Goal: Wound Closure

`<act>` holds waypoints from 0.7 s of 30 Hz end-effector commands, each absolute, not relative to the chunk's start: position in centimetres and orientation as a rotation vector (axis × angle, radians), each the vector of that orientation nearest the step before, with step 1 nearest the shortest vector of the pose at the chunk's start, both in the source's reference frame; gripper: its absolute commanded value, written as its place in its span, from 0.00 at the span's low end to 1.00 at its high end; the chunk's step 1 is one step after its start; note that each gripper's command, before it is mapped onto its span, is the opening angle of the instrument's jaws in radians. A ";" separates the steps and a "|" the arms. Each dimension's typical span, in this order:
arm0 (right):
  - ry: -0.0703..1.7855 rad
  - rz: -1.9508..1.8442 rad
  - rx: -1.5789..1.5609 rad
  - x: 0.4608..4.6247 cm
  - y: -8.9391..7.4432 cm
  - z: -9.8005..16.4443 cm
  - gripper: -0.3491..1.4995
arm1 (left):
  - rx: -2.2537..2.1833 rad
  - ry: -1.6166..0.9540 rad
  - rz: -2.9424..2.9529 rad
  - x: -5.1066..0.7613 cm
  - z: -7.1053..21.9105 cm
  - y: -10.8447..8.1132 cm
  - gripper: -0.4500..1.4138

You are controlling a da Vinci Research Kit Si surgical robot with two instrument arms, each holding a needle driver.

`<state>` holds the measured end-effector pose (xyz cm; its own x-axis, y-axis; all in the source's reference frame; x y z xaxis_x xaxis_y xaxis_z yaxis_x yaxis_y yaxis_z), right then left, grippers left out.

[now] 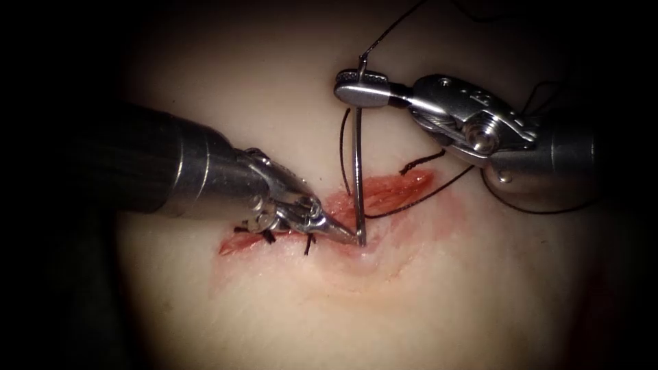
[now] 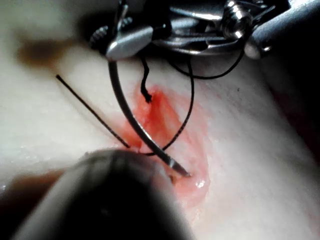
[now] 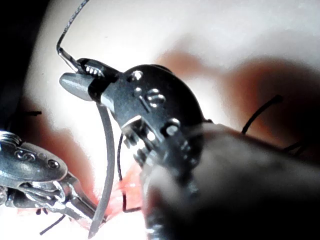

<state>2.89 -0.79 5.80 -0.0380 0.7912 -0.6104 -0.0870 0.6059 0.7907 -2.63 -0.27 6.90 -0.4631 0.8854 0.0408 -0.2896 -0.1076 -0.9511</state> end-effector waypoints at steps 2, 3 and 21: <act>1.447 0.783 0.641 2.99 -0.8 5.8 0.00 | -0.726 -1.279 1.710 -2.68 6.9 -0.3 0.02; 1.444 0.782 0.640 2.99 -0.8 5.8 0.00 | -0.726 -1.279 1.710 -2.68 6.9 -0.3 0.02; 1.433 0.780 0.636 2.94 -0.7 5.9 0.00 | -0.839 -1.222 1.739 -2.65 6.7 0.0 0.35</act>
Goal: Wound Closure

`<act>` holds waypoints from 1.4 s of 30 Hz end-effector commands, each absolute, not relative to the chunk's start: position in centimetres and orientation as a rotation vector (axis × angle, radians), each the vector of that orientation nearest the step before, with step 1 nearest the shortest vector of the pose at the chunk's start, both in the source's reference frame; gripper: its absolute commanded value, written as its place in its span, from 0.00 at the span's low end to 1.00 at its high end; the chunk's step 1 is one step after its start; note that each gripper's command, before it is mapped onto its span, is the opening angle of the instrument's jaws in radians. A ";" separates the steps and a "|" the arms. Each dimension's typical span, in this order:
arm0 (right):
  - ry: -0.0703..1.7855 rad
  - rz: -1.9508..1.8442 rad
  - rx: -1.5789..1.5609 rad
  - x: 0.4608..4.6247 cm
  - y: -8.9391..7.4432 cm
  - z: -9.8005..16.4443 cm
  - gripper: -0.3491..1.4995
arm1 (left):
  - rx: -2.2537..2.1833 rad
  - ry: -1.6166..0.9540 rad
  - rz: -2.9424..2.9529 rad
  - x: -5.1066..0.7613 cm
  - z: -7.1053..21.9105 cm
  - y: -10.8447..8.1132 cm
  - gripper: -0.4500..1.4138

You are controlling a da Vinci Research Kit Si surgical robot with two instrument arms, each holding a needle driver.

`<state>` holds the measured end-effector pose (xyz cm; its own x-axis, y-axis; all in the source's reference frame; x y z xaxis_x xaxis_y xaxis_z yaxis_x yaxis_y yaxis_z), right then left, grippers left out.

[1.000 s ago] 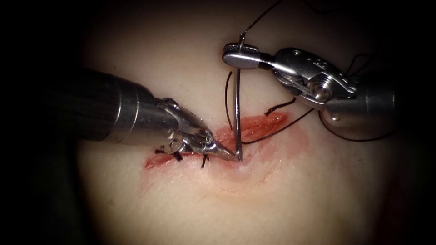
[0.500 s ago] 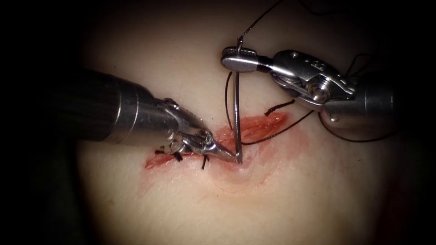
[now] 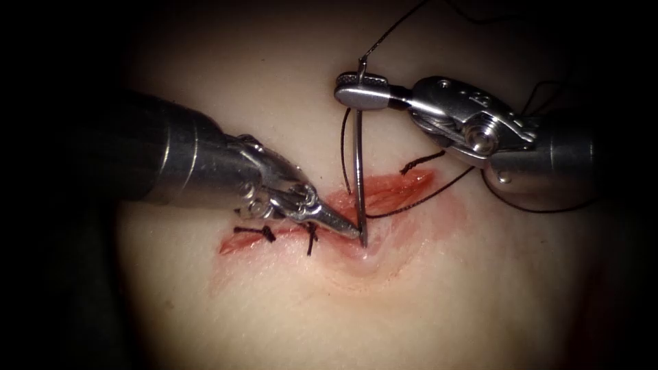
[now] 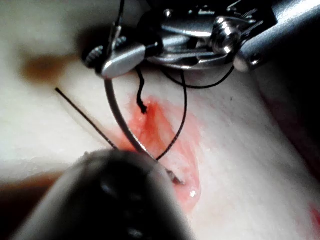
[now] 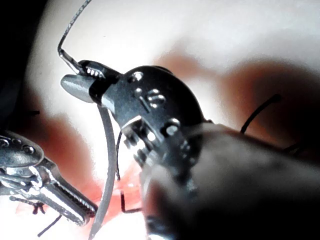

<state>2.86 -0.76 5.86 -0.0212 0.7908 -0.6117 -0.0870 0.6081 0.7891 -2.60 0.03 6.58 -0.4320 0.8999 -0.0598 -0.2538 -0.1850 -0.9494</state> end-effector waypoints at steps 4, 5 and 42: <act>1.446 0.775 0.617 2.93 -0.7 5.9 0.00 | -0.944 -1.165 1.785 -2.59 6.4 0.2 0.48; 1.449 0.777 0.616 2.92 -0.7 5.9 0.00 | -0.955 -1.156 1.787 -2.57 6.4 0.3 0.48; 1.471 0.785 0.598 2.97 -0.7 5.9 0.00 | -0.850 -1.336 2.025 -2.78 6.5 -0.3 0.00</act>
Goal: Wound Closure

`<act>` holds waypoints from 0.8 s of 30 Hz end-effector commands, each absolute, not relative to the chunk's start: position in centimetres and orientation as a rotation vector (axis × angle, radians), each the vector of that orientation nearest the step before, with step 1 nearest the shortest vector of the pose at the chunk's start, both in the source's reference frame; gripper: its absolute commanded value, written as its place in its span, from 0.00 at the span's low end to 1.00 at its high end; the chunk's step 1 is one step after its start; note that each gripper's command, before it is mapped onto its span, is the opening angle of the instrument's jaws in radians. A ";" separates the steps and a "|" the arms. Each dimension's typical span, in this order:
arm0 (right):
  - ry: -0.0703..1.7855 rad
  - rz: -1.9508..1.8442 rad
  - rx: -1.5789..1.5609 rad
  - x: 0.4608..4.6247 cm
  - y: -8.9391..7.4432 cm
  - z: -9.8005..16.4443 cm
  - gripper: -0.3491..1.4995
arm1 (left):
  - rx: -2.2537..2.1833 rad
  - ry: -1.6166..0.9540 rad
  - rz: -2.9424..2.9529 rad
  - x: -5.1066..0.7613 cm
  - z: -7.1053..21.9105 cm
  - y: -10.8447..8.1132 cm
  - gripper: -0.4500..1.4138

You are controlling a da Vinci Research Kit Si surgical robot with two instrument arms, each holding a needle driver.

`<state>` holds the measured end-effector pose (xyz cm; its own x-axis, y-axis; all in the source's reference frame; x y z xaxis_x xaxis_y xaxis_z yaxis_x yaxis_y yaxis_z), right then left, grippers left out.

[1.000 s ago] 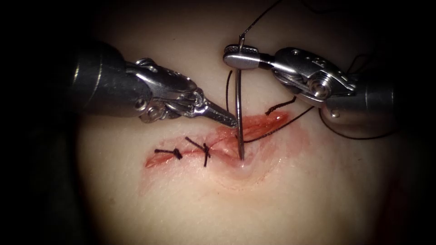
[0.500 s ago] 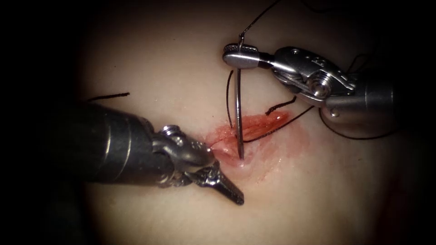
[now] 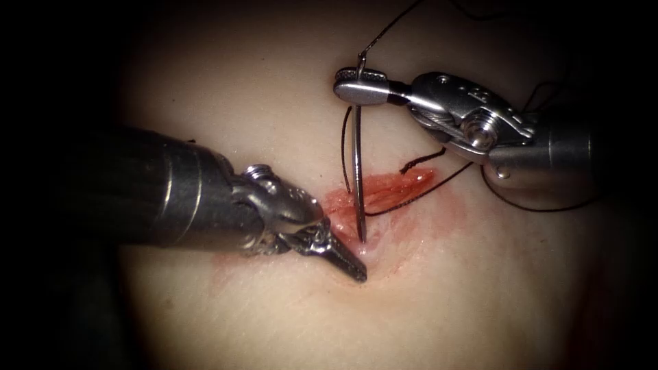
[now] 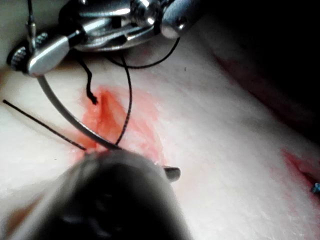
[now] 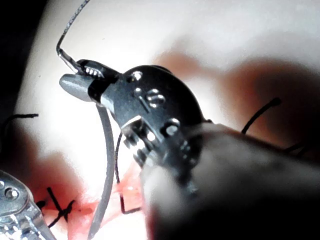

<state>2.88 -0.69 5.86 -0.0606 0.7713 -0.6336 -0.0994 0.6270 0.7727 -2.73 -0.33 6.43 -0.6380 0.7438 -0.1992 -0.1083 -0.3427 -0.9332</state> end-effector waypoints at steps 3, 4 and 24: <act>1.471 0.785 0.598 2.97 -0.7 5.9 0.00 | -0.837 -1.318 2.036 -2.77 6.5 -0.3 0.00; 1.471 0.785 0.599 2.98 -0.7 5.9 0.00 | -0.825 -1.305 2.047 -2.76 6.5 -0.3 0.00; 1.456 0.810 0.587 3.01 -0.8 5.8 0.00 | -0.820 -1.253 2.055 -2.72 6.6 -0.2 0.00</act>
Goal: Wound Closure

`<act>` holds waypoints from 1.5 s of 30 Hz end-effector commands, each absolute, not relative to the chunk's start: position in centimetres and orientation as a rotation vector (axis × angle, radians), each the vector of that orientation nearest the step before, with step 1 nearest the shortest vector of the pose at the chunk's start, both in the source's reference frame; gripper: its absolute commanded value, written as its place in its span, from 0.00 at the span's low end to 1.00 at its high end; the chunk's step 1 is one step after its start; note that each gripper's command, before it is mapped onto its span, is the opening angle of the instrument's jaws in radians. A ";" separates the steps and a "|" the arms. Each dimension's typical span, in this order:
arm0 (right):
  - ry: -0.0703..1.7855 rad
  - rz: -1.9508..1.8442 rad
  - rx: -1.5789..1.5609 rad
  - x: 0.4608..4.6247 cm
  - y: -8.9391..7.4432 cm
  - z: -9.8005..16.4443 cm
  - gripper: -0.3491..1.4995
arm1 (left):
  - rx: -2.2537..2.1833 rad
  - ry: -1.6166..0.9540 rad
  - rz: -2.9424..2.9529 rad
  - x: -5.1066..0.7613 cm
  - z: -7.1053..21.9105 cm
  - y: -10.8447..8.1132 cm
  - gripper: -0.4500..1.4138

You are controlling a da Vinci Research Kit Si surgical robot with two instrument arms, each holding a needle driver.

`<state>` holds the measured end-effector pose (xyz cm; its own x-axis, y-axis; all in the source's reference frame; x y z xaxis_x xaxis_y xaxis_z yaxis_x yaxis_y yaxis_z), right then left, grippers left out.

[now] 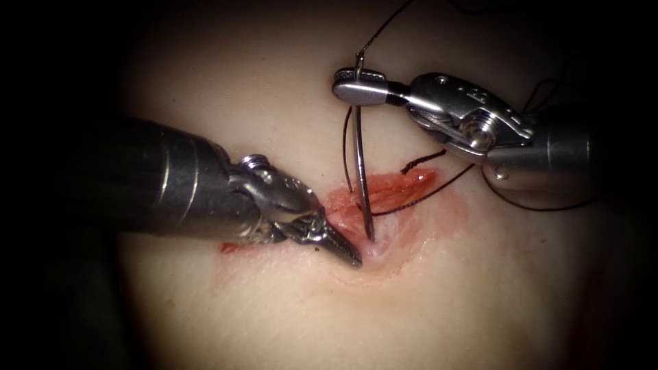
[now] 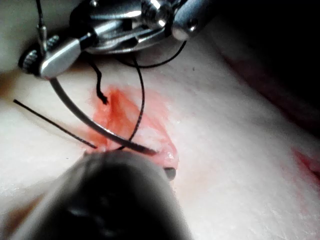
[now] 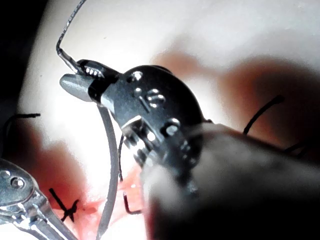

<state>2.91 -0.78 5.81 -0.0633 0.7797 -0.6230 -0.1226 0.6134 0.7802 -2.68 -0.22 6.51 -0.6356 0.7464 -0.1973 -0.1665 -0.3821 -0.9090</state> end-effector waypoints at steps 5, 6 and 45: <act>1.444 0.809 0.585 3.00 -0.8 5.8 0.00 | -0.820 -1.253 2.055 -2.72 6.6 -0.2 0.00; 1.445 0.807 0.577 3.00 -0.8 5.8 0.00 | -0.820 -1.253 2.055 -2.72 6.6 -0.2 0.00; 1.436 0.798 0.398 2.90 -0.8 5.7 0.00 | -0.755 -1.406 2.080 -2.62 6.3 -0.5 0.00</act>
<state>2.81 -0.79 5.67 -0.0536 0.6876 -0.7242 -0.2468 0.6936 0.6768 -2.59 -0.51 6.24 -0.7178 0.6773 -0.1616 -0.1038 -0.3335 -0.9370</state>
